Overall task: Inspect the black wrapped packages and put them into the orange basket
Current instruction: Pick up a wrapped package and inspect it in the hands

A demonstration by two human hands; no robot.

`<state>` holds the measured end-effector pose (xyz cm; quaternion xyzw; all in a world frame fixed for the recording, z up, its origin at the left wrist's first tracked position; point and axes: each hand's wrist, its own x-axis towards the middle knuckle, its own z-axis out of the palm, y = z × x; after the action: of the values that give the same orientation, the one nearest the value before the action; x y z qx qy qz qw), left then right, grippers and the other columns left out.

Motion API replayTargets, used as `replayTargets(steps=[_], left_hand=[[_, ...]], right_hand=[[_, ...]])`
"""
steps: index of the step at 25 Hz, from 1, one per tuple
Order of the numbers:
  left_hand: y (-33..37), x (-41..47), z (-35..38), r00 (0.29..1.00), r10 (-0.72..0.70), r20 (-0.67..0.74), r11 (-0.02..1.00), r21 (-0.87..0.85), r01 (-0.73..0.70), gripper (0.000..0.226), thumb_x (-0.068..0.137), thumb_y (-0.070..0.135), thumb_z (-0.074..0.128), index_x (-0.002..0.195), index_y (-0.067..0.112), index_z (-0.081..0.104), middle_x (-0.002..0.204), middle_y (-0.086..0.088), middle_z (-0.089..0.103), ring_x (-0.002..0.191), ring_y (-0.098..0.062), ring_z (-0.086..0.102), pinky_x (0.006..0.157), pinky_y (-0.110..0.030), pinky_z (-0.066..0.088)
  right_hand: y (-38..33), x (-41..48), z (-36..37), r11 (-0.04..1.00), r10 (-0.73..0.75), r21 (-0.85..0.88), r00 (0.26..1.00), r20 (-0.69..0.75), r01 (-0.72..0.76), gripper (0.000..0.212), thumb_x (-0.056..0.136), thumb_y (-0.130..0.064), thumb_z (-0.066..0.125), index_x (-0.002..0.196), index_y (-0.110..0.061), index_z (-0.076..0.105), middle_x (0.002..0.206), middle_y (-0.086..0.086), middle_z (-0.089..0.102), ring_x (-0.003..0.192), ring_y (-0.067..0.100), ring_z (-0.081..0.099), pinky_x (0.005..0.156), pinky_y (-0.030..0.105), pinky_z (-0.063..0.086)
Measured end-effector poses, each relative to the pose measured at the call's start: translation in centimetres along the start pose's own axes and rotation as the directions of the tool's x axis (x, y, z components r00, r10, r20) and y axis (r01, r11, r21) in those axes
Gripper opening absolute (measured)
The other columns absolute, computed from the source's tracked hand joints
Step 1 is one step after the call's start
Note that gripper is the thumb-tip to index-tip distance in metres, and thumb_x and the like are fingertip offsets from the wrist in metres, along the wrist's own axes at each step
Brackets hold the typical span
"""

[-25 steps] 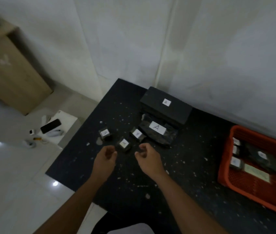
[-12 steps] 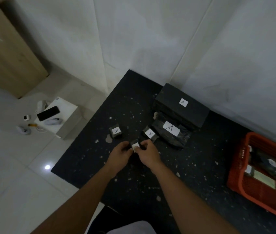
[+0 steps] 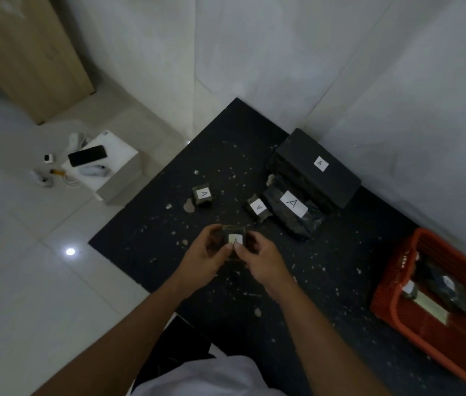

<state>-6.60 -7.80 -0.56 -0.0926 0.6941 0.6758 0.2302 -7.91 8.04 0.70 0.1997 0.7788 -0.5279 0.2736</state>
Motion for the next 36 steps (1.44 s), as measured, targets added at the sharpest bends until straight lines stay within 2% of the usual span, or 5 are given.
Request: replayTargets(steps=[9,15,21,30,36], left_hand=[[4.4,-4.0,7.7,0.974,0.072,0.213,0.984,0.145,-0.104,0.039,0.094,0.022,0.058,0.128,0.037,0.048,0.117,0.015,0.062,0.105,-0.002,0.064,0.084,-0.024,0.057],[4.8,-4.7,17.8,0.940,0.105,0.325,0.836,0.483,-0.260,0.031,0.099,0.031,0.046,0.129,0.032,0.043,0.116,0.008,0.061,0.095,-0.003,0.061,0.083,-0.026,0.053],[4.9,-5.7,25.6,0.902,0.092,0.421,0.877,0.396,-0.274,0.034,0.099,0.028,0.045,0.132,0.036,0.049,0.129,0.011,0.056,0.108,0.000,0.059,0.090,-0.023,0.053],[4.2,-8.2,32.2,0.778,0.069,0.625,0.860,0.357,-0.363,0.040,0.088,0.034,0.059,0.127,0.038,0.052,0.124,0.006,0.061,0.108,-0.010,0.065,0.091,-0.035,0.056],[3.5,-8.6,34.9,0.813,0.021,0.582,0.908,0.328,-0.259,0.054,0.095,0.020,0.055,0.145,0.027,0.038,0.141,0.005,0.050,0.126,-0.014,0.054,0.102,-0.037,0.050]], right_hand=[[2.8,-7.3,-8.4,0.992,-0.086,0.090,0.993,-0.078,0.093,0.025,0.096,-0.041,0.059,0.117,-0.028,0.065,0.108,-0.004,0.071,0.097,0.014,0.070,0.082,0.040,0.062],[8.3,-12.6,-13.3,0.977,-0.212,-0.087,0.929,-0.302,0.195,0.020,0.105,-0.036,0.041,0.113,-0.022,0.052,0.091,-0.009,0.060,0.077,0.004,0.057,0.063,0.009,0.044],[14.9,-17.6,-20.4,0.937,-0.224,0.228,0.957,-0.186,0.264,0.071,0.090,-0.034,0.070,0.150,-0.038,0.031,0.135,-0.022,0.051,0.121,-0.005,0.055,0.100,0.018,0.047],[21.3,-20.6,-24.7,0.921,-0.301,0.148,0.900,-0.317,0.360,0.041,0.095,-0.030,0.065,0.134,-0.029,0.052,0.126,-0.013,0.064,0.115,-0.001,0.060,0.096,0.015,0.047],[23.1,-21.5,-27.3,0.886,-0.263,0.292,0.910,-0.321,0.359,0.064,0.085,-0.042,0.073,0.141,-0.035,0.044,0.131,-0.019,0.059,0.123,-0.003,0.055,0.104,0.021,0.046]])
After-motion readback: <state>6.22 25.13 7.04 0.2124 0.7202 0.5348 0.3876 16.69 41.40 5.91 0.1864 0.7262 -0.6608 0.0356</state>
